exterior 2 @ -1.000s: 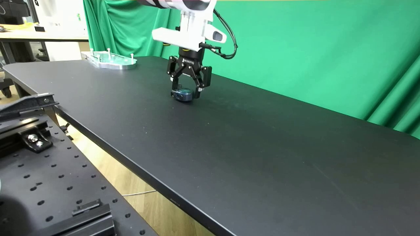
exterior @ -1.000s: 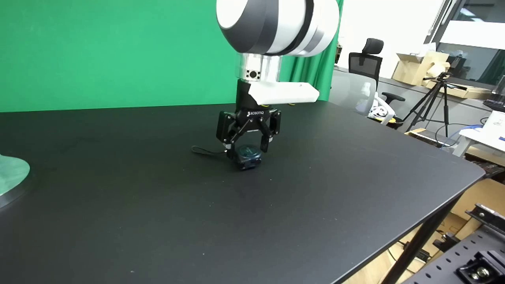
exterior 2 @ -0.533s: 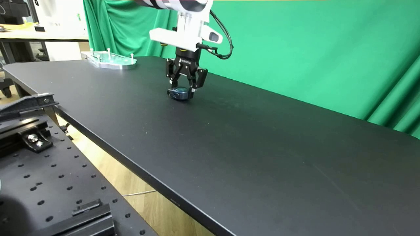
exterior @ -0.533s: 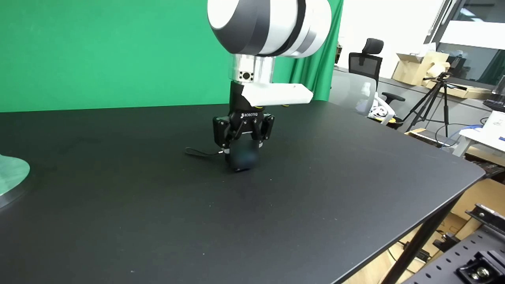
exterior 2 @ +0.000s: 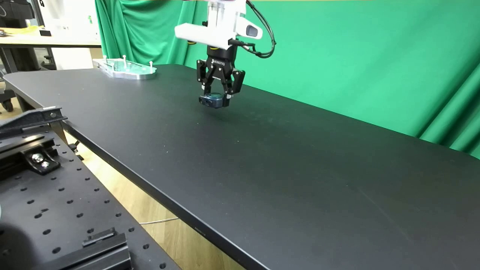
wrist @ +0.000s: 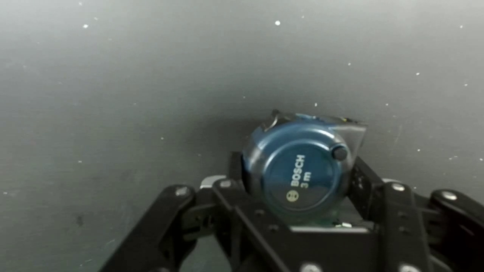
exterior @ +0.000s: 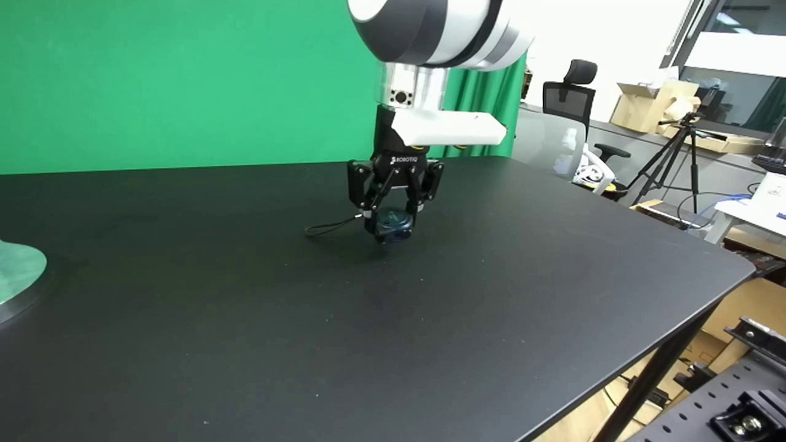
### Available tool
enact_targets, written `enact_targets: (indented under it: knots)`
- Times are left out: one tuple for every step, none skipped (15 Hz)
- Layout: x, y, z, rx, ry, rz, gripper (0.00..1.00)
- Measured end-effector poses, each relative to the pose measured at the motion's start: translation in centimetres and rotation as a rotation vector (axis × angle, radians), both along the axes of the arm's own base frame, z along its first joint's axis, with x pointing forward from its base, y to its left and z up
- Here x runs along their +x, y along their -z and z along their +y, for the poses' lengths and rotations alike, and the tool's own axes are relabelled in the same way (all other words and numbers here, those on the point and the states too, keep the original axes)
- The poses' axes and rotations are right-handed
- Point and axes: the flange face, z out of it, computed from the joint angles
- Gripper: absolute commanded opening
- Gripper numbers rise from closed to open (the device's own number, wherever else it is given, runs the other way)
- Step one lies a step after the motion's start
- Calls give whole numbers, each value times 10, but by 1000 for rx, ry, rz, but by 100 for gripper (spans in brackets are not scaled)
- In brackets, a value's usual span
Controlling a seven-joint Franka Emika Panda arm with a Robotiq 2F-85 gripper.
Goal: Move the black measuring tape to the right
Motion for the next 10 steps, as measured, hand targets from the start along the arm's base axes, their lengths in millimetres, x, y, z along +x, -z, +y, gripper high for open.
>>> enact_targets:
  knots:
    - [-4,-6,-9,-2,25,-17,43]
    - [-9,-12,-18,-2,51,-35,43]
    - [-14,-18,-28,-3,79,-52,43]
    - [-20,-22,-39,-2,107,-68,43]
    - [-26,-26,-50,0,133,-82,43]
    - [-31,-28,-62,4,166,-95,43]
    - [-36,-30,-73,8,197,-107,43]
    - [-40,-30,-84,15,231,-117,43]
    - [-43,-30,-95,22,262,-124,43]
    - [-45,-30,-106,32,293,-129,43]
